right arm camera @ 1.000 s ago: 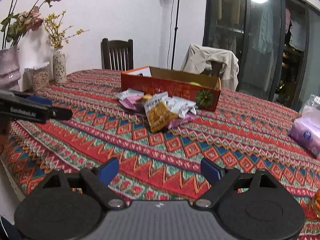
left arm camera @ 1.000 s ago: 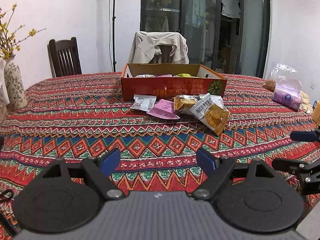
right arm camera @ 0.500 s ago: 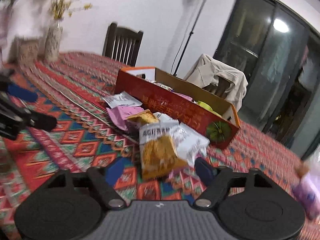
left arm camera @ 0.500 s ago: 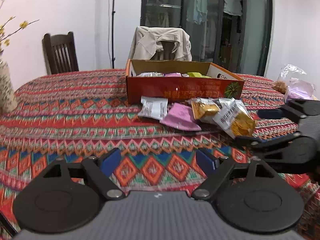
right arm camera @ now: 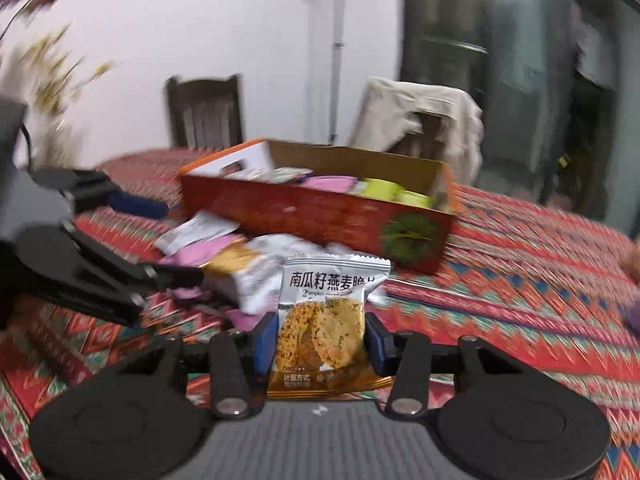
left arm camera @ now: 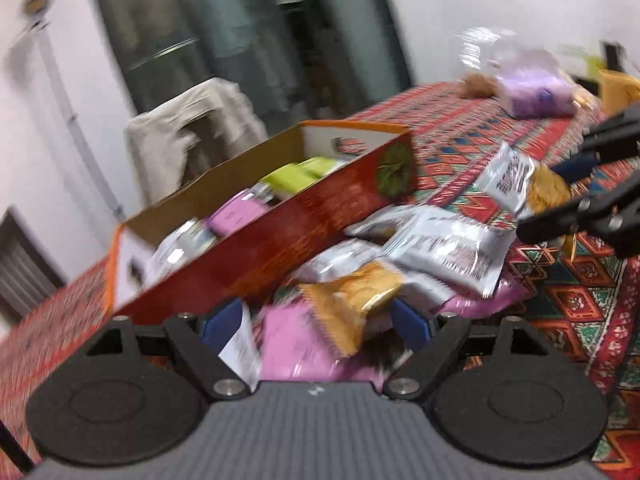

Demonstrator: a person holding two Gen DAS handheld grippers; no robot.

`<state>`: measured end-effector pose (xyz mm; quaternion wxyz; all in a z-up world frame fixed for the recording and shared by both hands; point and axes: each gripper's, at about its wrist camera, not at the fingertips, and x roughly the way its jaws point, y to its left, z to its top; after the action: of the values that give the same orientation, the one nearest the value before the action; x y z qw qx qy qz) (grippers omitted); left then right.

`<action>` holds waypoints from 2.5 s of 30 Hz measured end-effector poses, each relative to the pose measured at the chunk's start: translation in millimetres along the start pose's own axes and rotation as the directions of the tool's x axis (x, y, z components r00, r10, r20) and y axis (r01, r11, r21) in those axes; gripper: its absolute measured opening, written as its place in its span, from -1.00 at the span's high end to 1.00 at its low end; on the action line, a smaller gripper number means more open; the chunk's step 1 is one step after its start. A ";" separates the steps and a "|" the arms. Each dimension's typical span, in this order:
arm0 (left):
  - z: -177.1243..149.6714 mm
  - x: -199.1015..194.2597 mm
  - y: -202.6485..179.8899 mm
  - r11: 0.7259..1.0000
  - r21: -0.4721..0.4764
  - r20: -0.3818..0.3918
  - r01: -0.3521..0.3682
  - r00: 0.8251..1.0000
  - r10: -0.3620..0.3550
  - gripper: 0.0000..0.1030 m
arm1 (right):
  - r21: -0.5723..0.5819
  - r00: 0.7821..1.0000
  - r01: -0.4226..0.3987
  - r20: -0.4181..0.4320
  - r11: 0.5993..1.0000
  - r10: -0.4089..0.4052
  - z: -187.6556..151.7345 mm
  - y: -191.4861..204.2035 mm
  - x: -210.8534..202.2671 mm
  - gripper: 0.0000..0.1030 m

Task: Organize snacks
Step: 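Grasp an orange oat-crisp packet with the right tool while the left tool grasps a cookie packet, then carry both packets into the cardboard box and open both tools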

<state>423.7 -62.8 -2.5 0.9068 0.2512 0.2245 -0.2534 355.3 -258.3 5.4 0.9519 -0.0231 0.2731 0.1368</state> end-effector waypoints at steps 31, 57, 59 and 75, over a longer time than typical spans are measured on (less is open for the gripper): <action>15.8 19.8 -16.3 0.979 -0.166 -0.126 0.115 0.983 -0.136 0.31 | 0.129 0.999 -0.053 0.017 0.990 0.051 -43.6 -36.2 -45.1 0.12; 62.7 -2.7 93.9 0.840 -0.542 0.019 -0.010 1.000 0.024 0.30 | 0.056 0.979 -0.178 0.109 0.982 0.171 63.3 -38.4 -1.7 0.14; 77.1 30.1 116.3 0.827 -0.561 -0.019 -0.039 0.999 0.035 0.30 | 0.057 0.975 -0.208 0.096 0.976 0.202 93.5 -41.5 30.2 0.14; 100.7 138.3 178.8 0.804 -0.588 -0.070 -0.088 0.996 0.057 -0.48 | 0.072 0.980 -0.143 -0.129 0.987 0.152 149.3 -26.3 219.0 -0.30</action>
<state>660.8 -34.8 62.4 0.9431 -0.0281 0.3046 -0.1301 617.4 -211.5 16.2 0.9189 0.0176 0.3416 0.1966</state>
